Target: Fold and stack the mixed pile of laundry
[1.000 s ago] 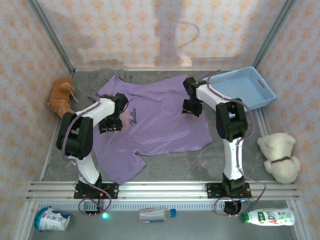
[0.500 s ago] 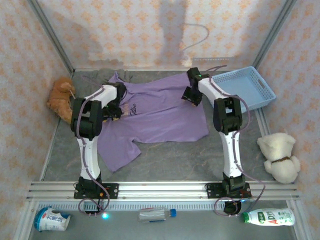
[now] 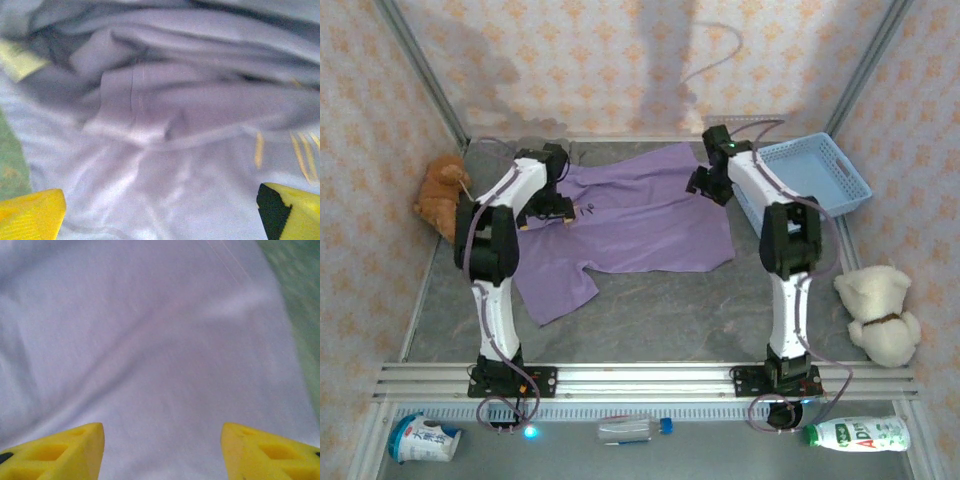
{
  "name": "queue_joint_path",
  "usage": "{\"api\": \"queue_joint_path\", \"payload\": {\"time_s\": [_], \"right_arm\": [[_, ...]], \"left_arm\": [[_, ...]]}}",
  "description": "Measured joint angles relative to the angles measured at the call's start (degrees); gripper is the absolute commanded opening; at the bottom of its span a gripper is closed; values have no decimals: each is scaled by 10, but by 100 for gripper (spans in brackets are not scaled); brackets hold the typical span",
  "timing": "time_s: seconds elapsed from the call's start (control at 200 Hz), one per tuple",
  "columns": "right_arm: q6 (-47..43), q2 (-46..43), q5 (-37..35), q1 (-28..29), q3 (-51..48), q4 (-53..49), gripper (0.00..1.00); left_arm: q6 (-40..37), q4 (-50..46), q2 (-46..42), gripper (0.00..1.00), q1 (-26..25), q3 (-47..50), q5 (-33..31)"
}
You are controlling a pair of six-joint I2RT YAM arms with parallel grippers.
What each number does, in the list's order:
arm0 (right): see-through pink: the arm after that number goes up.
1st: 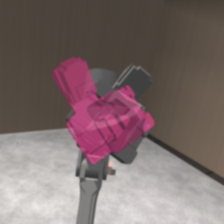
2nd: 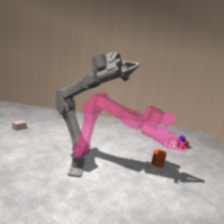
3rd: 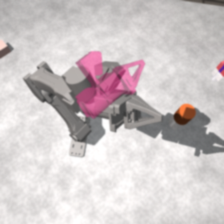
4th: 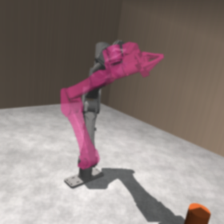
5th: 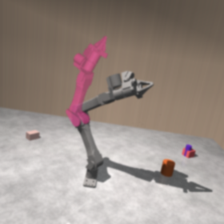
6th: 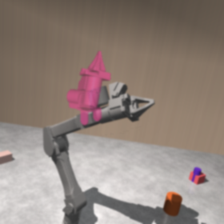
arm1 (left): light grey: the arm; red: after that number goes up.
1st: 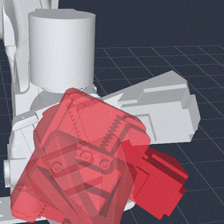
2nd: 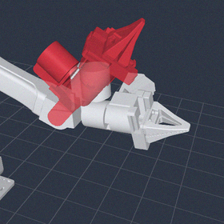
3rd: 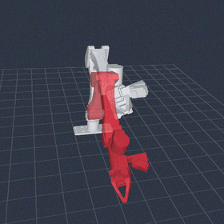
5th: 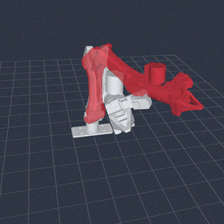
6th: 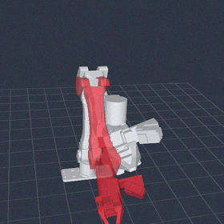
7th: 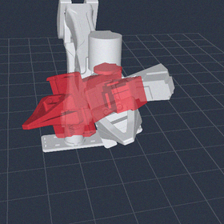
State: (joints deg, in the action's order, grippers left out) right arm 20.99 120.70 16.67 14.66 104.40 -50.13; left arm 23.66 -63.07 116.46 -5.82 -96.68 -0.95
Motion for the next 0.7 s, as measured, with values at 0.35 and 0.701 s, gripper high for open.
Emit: {"api": "queue_joint_path", "payload": {"time_s": [0.35,0.701], "right_arm": [[6,-225,10,-20,-307,3,69],[89,-190,70,-12,-383,100,73]], "left_arm": [[55,63,-202,100,-74,167,52],[124,100,-204,100,-107,232,69]]}}
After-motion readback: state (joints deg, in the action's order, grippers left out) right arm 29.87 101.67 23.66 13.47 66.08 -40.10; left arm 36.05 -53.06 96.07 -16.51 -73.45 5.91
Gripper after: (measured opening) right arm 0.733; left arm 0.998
